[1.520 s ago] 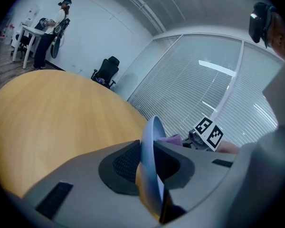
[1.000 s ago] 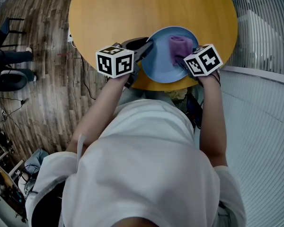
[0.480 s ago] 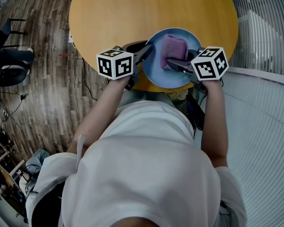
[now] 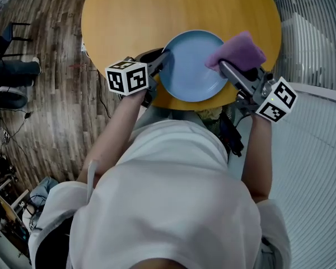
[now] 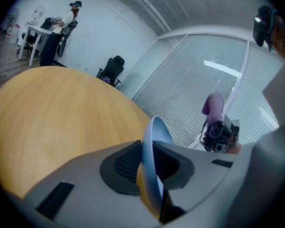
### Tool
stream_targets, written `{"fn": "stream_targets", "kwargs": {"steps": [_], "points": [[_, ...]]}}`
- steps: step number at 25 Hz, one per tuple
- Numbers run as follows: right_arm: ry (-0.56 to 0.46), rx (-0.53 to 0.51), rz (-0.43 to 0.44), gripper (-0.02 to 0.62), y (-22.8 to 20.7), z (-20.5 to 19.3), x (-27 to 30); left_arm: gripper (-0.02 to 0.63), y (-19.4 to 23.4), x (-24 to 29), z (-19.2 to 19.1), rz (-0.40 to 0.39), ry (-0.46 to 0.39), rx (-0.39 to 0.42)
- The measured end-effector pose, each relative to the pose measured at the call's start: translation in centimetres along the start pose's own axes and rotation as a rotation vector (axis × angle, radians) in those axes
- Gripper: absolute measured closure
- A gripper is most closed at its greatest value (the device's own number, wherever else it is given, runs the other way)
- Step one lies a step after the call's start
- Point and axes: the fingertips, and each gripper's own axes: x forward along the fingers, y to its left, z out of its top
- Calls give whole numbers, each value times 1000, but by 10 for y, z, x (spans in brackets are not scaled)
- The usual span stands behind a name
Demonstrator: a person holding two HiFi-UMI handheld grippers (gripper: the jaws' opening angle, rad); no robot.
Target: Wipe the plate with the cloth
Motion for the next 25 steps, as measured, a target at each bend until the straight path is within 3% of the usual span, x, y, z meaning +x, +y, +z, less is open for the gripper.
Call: {"fn": "stream_targets", "kwargs": {"steps": [3,5,13,20,25], "points": [[-137,-267,-165,508,-5,29,-26,546,7,-5,2,9,-16,-25],[-186,-332,-225,508,-6,36,-38,546,11,-8,3,17,-25,-35],[-343,-360,-331,508,-10,51,-69,546,36,-23,11,58,-71,-81],[-328,-393,-405,508,-20,59,-82,546,62,-40,22,89,-178,-183],[-274,-484,-528,508,-31,59,-86,545,87,-49,25,115,-268,-292]]}}
